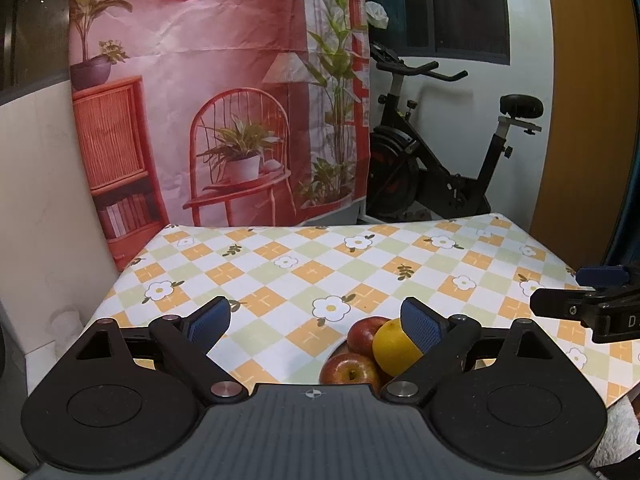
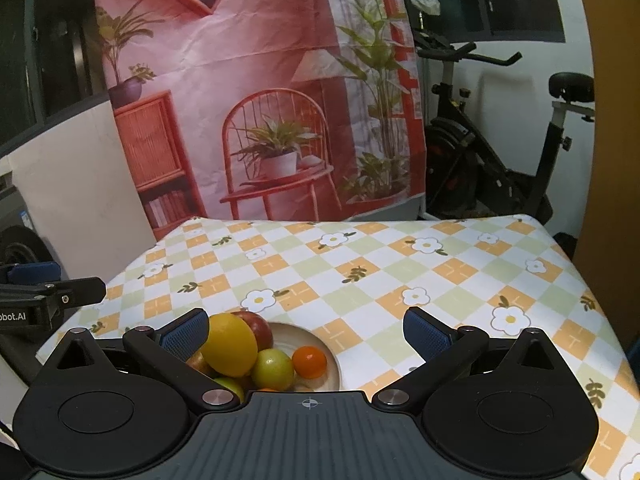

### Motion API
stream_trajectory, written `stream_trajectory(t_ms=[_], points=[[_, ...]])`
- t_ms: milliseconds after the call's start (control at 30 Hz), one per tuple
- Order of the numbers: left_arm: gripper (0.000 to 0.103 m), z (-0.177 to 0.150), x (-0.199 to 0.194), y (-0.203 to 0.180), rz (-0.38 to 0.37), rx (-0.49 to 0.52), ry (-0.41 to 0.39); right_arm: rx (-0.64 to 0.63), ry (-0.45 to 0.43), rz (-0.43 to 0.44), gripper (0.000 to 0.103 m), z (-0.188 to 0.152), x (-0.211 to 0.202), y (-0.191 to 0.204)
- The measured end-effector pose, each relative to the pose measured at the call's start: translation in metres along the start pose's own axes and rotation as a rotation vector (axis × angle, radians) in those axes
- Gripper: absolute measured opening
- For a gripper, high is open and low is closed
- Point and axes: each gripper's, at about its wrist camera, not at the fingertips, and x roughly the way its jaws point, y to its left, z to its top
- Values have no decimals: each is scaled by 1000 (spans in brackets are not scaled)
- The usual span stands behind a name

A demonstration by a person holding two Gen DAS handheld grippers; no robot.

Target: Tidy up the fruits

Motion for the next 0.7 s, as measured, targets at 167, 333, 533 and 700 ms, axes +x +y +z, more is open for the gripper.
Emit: stream_trajectory(t_ms=[167, 333, 533, 700], points=[[94, -1, -1, -3, -5, 1, -12, 1, 5, -6, 103, 1, 0, 1], [94, -1, -1, -2, -12, -7, -15, -2, 7, -14, 103, 1, 0, 0], [94, -2, -2, -1, -21, -13, -19, -6, 6, -23, 103, 3, -2, 1], [94, -2, -2, 0, -26, -19, -19, -5, 3, -25, 103, 4, -4, 0]])
